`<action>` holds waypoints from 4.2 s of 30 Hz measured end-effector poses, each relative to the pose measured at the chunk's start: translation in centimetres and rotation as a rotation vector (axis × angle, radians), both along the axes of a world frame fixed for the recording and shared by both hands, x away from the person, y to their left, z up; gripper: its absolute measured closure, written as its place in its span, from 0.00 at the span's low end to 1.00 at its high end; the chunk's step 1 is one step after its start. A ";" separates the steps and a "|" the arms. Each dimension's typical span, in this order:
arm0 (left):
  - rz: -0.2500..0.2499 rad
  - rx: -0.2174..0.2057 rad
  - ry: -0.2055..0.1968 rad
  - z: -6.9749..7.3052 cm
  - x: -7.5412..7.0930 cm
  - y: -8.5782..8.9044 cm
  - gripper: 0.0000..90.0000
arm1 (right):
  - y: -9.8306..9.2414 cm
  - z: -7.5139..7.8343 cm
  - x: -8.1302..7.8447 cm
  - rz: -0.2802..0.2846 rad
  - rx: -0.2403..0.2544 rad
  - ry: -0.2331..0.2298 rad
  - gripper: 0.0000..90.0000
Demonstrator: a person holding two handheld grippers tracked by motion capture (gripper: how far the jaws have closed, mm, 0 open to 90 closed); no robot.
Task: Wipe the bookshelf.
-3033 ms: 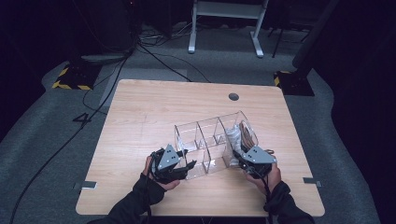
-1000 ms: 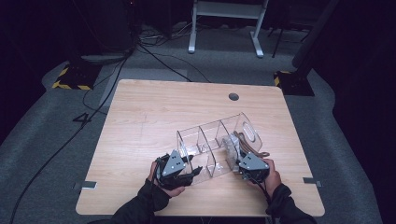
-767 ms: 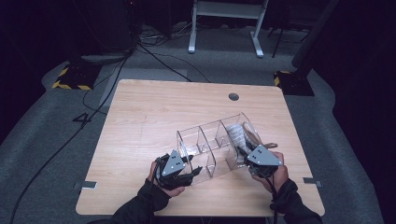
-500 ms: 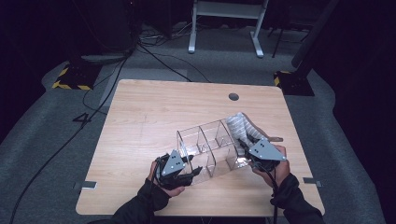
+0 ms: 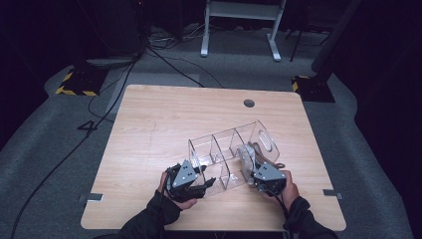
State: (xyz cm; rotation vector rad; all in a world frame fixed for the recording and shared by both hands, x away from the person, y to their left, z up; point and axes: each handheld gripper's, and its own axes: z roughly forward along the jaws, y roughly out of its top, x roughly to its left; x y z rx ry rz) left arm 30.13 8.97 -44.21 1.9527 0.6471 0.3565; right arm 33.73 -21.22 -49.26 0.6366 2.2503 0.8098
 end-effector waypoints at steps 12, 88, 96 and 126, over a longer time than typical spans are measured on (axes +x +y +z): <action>0.005 -0.005 0.000 0.0 -0.3 -0.3 0.54 | -0.8 6.6 -1.4 -0.056 0.035 -0.198 0.81; -0.019 -0.043 0.009 -0.4 -0.4 -1.2 0.54 | -3.4 1.2 0.1 -0.008 0.304 0.155 0.80; -0.025 -0.039 0.007 -0.4 -0.3 -1.2 0.54 | -2.8 5.5 -2.2 -0.079 0.174 -0.153 0.80; -0.035 -0.039 0.008 -0.4 -0.3 -1.5 0.53 | -3.4 -0.3 -0.3 -0.070 0.143 0.050 0.80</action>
